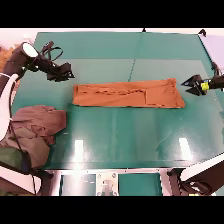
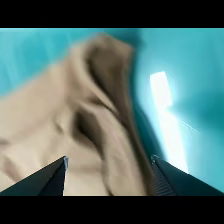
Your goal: Fold the shirts.
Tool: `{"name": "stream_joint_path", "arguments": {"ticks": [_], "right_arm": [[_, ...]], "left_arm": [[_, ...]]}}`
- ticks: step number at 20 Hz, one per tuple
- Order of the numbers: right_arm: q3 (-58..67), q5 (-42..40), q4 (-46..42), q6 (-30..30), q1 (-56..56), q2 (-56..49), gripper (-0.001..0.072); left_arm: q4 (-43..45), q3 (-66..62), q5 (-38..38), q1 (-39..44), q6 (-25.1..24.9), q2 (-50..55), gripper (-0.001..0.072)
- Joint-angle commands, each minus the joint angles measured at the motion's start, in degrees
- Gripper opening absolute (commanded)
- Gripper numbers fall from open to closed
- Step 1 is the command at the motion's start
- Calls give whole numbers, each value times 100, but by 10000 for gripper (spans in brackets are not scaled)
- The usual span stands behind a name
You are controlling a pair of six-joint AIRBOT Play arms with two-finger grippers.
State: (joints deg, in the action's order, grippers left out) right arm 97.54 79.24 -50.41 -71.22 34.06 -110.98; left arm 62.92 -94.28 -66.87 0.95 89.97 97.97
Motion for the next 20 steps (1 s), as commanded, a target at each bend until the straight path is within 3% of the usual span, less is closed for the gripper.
{"name": "stream_joint_path", "arguments": {"ticks": [1, 9, 10, 11, 12, 13, 14, 15, 16, 20], "right_arm": [[52, 483, -55, 474, 120, -396, 603], [511, 461, 498, 649, -374, -1281, 599], [601, 461, 496, 632, -439, -1307, 545], [697, 463, 490, 634, -490, -1307, 348], [782, 468, 492, 632, -520, -1307, 259], [859, 501, 479, 634, -542, -1307, 91], [942, 546, 479, 636, -544, -1305, 18], [1023, 616, 479, 629, -544, -1305, 18], [1119, 723, 476, 581, -544, -1298, 17], [1388, 1172, 483, 446, -551, -944, 17]], "left_arm": [[-79, -52, -317, 28, -4, 13, 377], [-122, -55, -94, 461, -50, 13, 375], [-146, -55, -59, 522, -50, 13, 375], [-186, -55, -37, 579, -50, 13, 375], [-251, -55, -13, 627, -50, 13, 374], [-321, -55, 35, 697, -52, 13, 326], [-361, -52, 81, 767, -70, 13, 205], [-389, -52, 153, 874, -199, 13, 83], [-393, -52, 271, 1003, -330, 20, 31], [-376, 68, 1491, 1899, -348, 63, 31]]}}
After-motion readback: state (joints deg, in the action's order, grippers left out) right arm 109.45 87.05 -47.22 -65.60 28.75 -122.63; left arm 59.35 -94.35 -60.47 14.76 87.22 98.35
